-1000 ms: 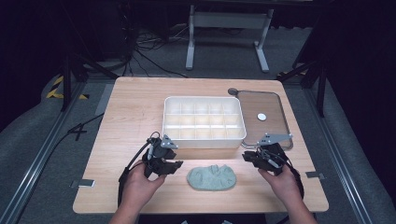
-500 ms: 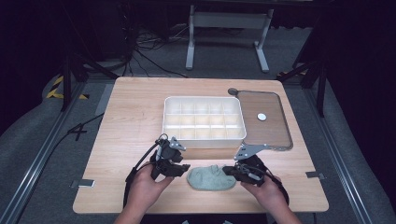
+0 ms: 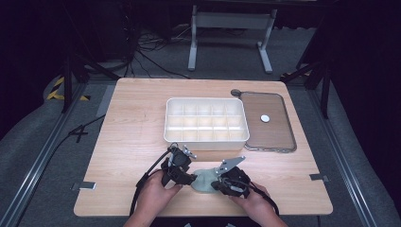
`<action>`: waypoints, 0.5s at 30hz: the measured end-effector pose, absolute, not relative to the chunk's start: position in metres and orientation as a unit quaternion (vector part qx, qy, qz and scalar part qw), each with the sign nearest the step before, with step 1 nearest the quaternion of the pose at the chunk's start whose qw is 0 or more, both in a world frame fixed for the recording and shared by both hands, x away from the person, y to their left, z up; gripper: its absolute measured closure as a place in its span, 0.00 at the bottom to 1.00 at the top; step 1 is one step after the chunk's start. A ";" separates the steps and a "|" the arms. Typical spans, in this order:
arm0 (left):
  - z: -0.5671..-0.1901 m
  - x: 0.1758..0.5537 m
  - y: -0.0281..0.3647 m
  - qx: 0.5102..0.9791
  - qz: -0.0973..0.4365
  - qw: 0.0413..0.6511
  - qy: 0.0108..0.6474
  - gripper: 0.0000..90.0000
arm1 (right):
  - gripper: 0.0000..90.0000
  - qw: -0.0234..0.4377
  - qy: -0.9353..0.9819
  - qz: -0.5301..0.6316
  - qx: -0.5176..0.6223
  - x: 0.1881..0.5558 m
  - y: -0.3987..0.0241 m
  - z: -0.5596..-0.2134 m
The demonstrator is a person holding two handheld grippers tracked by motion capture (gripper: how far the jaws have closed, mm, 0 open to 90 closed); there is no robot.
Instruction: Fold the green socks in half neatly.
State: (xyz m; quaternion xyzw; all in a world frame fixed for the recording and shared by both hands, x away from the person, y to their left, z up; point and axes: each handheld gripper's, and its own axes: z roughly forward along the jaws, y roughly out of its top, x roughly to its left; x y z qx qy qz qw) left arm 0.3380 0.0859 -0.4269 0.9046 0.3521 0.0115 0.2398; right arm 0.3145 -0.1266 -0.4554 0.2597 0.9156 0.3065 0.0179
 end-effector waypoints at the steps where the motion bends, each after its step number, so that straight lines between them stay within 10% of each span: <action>1: -0.427 0.338 0.086 0.903 0.008 0.241 0.356 0.60 | 0.99 0.014 0.915 0.304 0.265 0.315 -0.127 -0.458; 15: -0.445 0.339 0.079 0.899 -0.028 0.211 0.382 0.57 | 0.99 0.034 0.912 0.317 0.259 0.309 -0.129 -0.461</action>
